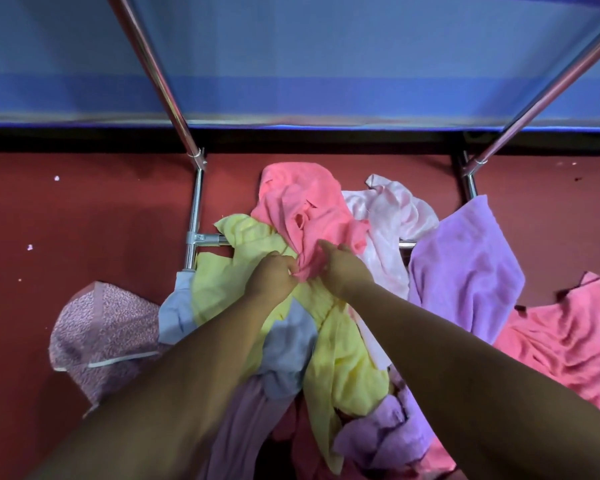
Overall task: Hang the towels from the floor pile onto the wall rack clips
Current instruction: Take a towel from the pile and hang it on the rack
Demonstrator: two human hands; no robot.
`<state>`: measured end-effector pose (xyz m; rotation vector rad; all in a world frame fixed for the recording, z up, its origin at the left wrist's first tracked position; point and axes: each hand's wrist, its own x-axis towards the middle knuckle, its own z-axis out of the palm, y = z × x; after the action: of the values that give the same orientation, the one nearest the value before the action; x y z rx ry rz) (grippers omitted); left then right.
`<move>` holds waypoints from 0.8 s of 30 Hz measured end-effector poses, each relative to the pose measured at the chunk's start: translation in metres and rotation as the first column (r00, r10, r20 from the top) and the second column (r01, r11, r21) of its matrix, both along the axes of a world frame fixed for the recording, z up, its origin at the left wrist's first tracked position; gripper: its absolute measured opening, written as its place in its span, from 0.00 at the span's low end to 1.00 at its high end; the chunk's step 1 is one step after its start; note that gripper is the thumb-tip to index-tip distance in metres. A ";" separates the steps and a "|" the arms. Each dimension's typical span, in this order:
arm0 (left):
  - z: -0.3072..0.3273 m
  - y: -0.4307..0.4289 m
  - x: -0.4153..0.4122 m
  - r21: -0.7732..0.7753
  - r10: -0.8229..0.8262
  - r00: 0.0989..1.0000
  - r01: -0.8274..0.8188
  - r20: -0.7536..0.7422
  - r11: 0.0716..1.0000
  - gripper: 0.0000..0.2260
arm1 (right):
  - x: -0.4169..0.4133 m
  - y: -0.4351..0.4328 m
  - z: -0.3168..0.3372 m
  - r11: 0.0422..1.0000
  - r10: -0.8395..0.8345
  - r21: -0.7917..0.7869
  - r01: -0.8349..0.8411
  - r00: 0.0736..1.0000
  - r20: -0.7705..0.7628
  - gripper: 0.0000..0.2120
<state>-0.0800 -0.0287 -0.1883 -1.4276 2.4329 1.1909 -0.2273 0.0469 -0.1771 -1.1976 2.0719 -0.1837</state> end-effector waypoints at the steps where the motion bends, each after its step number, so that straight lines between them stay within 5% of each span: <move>1: 0.000 -0.001 0.000 0.044 0.023 0.999 -0.021 -0.038 0.999 0.05 | -0.003 0.001 -0.006 1.000 0.027 0.010 -0.026 0.999 -0.037 0.20; 10: 0.054 -0.035 -0.002 0.352 0.330 0.875 -0.202 -0.353 0.914 0.09 | -0.022 -0.011 0.034 0.962 -0.128 -0.244 0.126 0.992 0.006 0.13; 14: 0.107 -0.042 -0.009 0.447 0.459 0.755 -0.245 -0.468 0.860 0.11 | -0.039 -0.013 0.095 0.926 -0.198 -0.260 0.275 0.937 0.286 0.13; 19: 0.188 -0.039 0.001 0.334 0.311 0.806 -0.150 -0.504 0.931 0.08 | -0.048 0.001 0.179 0.918 -0.163 -0.277 0.283 0.907 0.388 0.20; 24: 0.287 -0.030 0.021 0.093 -0.052 0.921 0.094 -0.385 0.991 0.09 | -0.035 0.030 0.279 0.953 -0.030 -0.261 0.156 0.902 0.430 0.21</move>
<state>-0.0594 -0.0582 0.0986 -1.1506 2.5783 1.6943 -0.2622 0.0772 0.1018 -1.1050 1.7542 -0.7518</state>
